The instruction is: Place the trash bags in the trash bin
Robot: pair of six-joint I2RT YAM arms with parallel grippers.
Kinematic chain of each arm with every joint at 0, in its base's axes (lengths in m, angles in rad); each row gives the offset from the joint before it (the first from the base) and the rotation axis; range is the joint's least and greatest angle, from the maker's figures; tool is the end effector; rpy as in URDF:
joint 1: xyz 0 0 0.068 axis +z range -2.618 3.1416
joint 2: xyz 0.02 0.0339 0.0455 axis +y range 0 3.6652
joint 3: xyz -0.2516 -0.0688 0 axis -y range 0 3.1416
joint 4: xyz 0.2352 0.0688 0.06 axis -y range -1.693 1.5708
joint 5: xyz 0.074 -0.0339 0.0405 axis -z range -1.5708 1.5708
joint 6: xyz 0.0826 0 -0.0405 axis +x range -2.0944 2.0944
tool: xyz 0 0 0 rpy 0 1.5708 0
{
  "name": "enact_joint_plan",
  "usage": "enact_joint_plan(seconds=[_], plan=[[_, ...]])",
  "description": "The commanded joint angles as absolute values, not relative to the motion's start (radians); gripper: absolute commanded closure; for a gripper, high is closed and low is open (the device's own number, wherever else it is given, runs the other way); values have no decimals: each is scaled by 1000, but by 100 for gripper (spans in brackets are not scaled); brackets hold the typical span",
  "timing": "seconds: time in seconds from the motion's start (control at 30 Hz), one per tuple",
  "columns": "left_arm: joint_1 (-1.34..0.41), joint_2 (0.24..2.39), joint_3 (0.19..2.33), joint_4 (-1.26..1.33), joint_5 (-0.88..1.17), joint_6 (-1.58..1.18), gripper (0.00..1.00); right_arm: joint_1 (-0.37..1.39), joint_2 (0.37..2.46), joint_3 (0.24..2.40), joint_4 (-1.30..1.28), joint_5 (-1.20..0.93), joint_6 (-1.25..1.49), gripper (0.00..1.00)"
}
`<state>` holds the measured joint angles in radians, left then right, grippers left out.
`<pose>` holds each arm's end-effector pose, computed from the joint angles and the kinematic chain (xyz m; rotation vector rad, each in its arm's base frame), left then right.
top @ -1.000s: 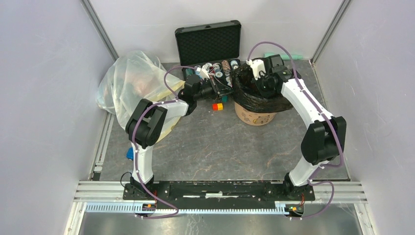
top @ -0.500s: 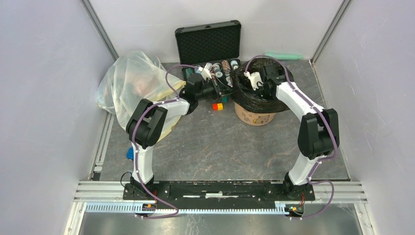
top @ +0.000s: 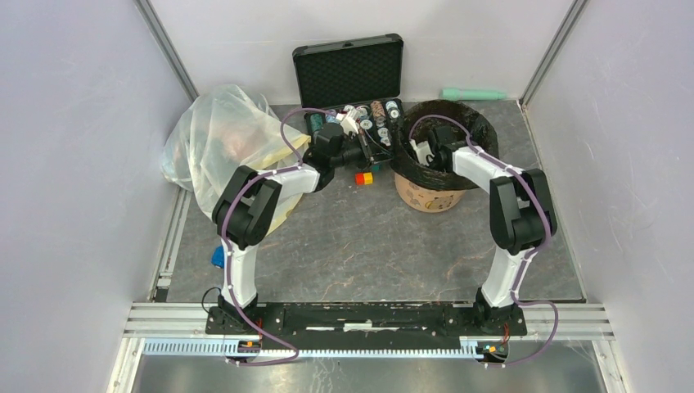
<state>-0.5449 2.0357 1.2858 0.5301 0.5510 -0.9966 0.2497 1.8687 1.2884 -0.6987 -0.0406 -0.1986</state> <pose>0.3938 -0.2893 0.1905 -0.0064 2.0606 -1.5294 0.3562 0.0943 0.1253 -0.6418 2.7770 0.0685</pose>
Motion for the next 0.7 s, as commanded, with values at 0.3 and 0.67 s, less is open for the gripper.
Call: enact_joint_plan(seconds=[0.3, 0.67], plan=[[-557, 1897, 1303, 431, 521, -868, 72, 250, 1955, 1232, -590, -35, -158, 100], [-521, 1708, 1215, 272, 416, -824, 56, 250, 1744, 1275, -642, -6, -144, 98]])
